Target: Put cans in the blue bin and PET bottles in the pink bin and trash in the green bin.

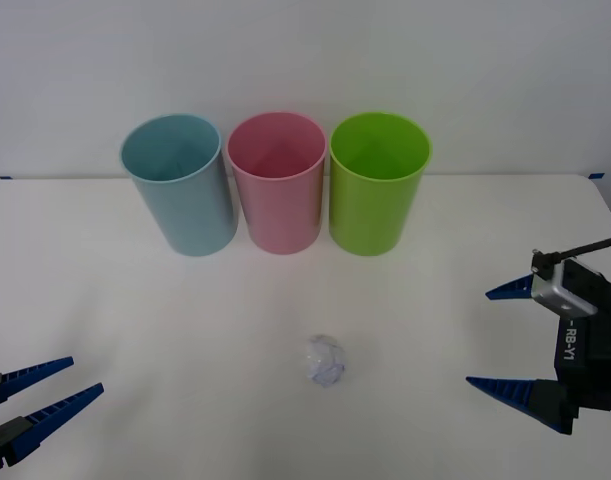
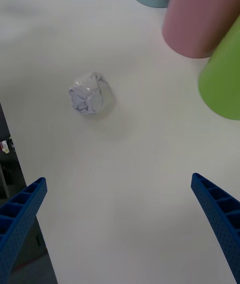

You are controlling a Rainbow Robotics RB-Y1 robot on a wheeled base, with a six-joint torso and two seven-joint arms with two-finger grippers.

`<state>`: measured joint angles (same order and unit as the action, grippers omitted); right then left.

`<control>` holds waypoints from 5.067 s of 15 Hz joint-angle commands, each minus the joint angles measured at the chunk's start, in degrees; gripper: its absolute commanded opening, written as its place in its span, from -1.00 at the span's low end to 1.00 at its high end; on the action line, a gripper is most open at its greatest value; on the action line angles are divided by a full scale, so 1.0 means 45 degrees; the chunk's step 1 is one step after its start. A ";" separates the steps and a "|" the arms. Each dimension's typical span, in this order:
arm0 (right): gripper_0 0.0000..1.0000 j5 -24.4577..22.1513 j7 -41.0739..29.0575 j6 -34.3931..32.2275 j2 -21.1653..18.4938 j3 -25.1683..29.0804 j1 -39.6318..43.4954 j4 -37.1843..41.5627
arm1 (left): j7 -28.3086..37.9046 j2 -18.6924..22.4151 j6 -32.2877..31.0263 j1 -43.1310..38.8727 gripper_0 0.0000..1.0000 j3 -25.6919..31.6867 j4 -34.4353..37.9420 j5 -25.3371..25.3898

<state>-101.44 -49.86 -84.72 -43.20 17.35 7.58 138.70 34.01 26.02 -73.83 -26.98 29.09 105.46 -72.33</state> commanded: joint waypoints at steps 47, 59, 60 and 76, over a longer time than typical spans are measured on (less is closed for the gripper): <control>1.00 -0.9021 -0.2337 0.1580 0.5244 -1.0790 -0.6432 -0.7951 | 0.0000 0.0000 0.0000 -0.0001 1.00 0.0000 0.0002 0.0000; 1.00 -0.9764 -0.2474 0.2322 0.5459 -1.1337 -0.6646 -0.8830 | 0.0000 0.0000 0.0000 -0.0001 1.00 0.0000 0.0002 0.0000; 1.00 -0.9783 -0.2474 0.2322 0.5459 -1.1337 -0.6627 -0.8849 | 0.0000 0.0000 0.0000 -0.0001 1.00 0.0000 0.0002 0.0000; -1.00 -1.0369 -0.2689 0.2830 0.5146 -1.1845 -0.6627 -0.8849 | 0.0000 0.0000 0.0000 -0.0001 1.00 0.0000 0.0002 0.0000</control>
<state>-148.01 -61.84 -71.98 -20.01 -35.75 -22.29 98.87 34.01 26.02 -73.83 -26.98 29.09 105.47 -72.33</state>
